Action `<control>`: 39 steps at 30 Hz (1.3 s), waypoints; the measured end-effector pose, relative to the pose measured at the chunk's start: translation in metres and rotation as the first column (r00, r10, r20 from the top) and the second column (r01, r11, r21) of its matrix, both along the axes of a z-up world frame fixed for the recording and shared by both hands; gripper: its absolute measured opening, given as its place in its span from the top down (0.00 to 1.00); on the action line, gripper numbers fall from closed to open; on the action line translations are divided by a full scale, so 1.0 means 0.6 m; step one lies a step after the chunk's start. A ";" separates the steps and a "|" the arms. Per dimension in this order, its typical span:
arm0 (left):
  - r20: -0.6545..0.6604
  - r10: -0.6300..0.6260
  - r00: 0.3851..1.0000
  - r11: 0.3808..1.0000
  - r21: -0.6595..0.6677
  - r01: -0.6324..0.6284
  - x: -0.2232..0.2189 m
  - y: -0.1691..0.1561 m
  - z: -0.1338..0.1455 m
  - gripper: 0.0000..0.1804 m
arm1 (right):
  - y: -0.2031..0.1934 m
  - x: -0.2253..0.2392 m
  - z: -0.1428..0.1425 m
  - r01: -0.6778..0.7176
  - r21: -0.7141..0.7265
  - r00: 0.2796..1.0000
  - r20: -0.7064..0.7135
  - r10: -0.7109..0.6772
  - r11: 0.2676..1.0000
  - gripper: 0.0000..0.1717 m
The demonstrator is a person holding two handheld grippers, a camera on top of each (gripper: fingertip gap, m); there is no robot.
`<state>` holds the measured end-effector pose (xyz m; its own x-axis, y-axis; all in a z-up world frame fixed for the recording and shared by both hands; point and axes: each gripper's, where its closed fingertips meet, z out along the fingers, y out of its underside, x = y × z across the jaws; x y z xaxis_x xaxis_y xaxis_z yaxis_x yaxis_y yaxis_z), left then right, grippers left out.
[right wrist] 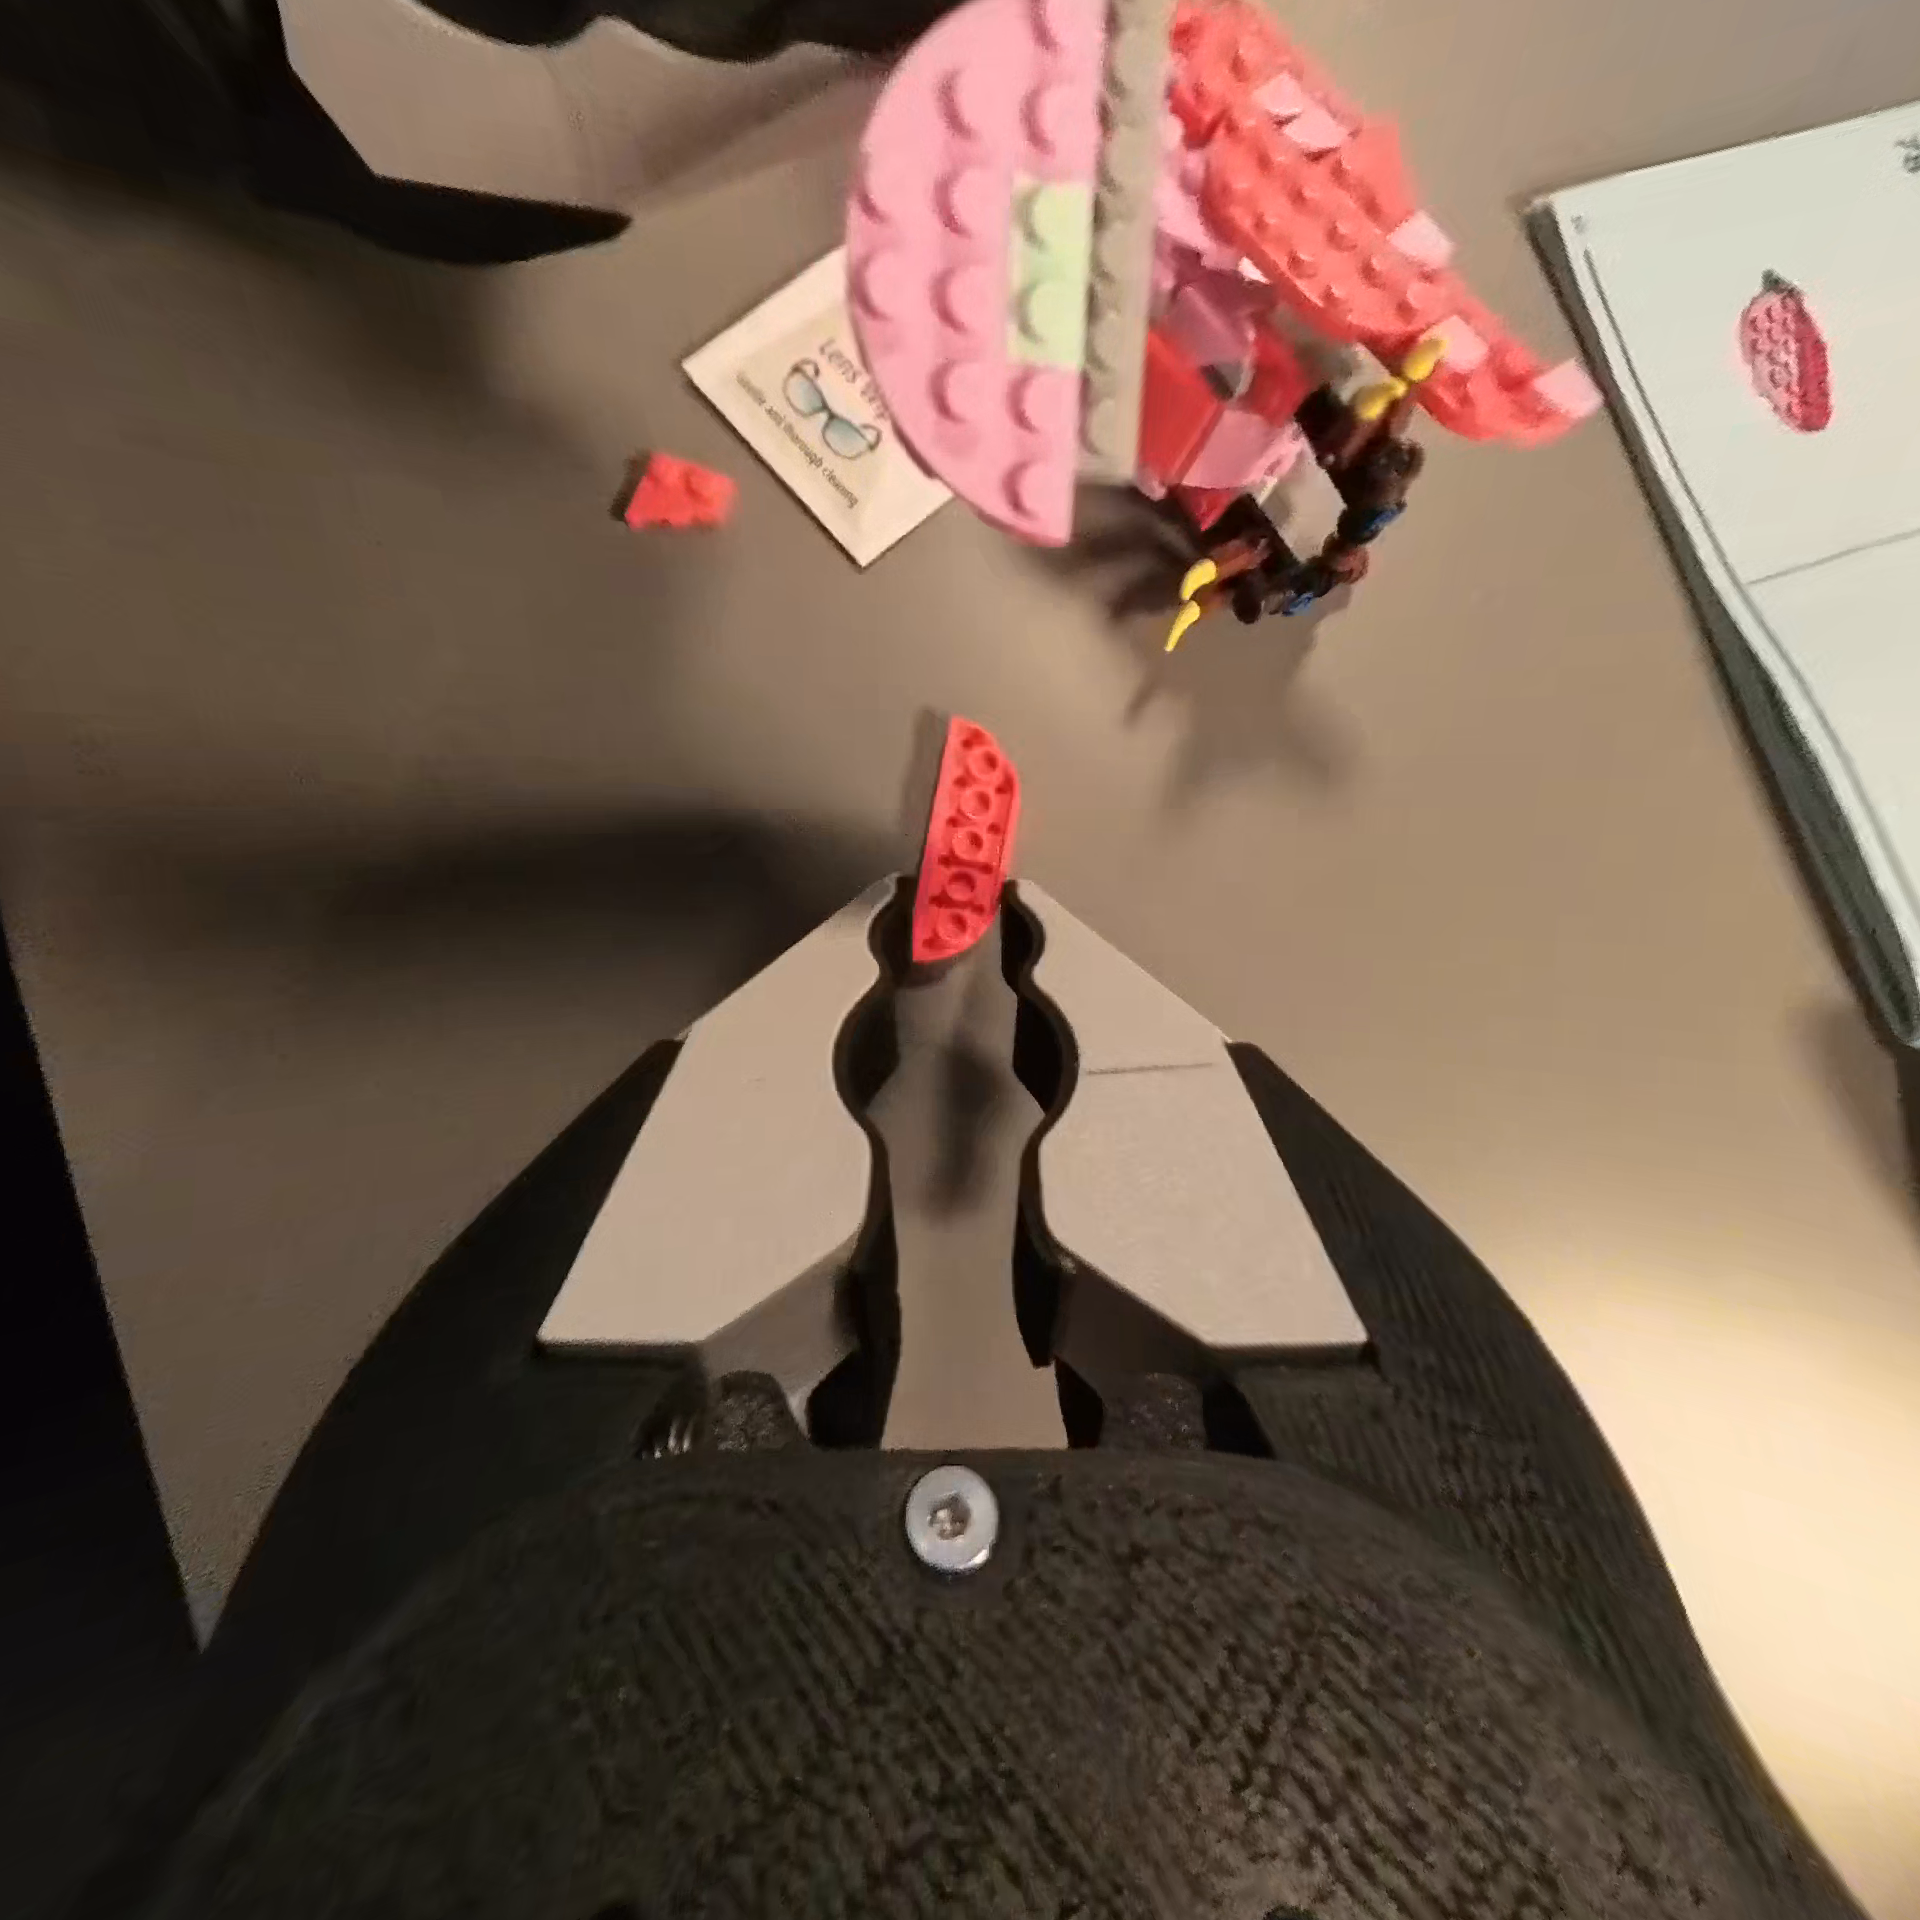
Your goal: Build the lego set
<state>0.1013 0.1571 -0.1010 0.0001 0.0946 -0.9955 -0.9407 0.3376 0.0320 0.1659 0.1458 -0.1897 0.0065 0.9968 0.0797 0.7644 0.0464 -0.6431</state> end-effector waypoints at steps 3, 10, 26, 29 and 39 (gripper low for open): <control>0.001 -0.002 1.000 1.000 -0.008 0.002 0.001 0.000 -0.002 0.99 | 0.020 0.005 0.006 -0.078 0.230 0.995 0.078 0.062 0.970 0.92; 0.001 -0.014 1.000 1.000 -0.023 0.014 0.005 -0.002 -0.004 0.99 | 0.100 0.037 0.053 -0.610 0.786 0.791 0.598 0.128 0.101 0.92; -0.017 -0.057 0.998 0.998 -0.039 0.056 0.021 -0.010 -0.013 0.99 | 0.012 0.087 0.024 -0.674 0.663 0.729 0.525 0.440 0.326 0.85; -0.016 -0.064 0.998 0.997 -0.042 0.063 0.022 -0.011 -0.014 0.99 | 0.001 0.090 0.027 -0.467 0.471 0.884 0.240 0.401 0.748 0.88; -0.023 -0.083 0.996 0.996 -0.029 0.082 0.029 -0.015 -0.013 0.99 | 0.008 0.119 0.000 -0.071 -0.121 0.994 0.069 0.080 0.990 0.84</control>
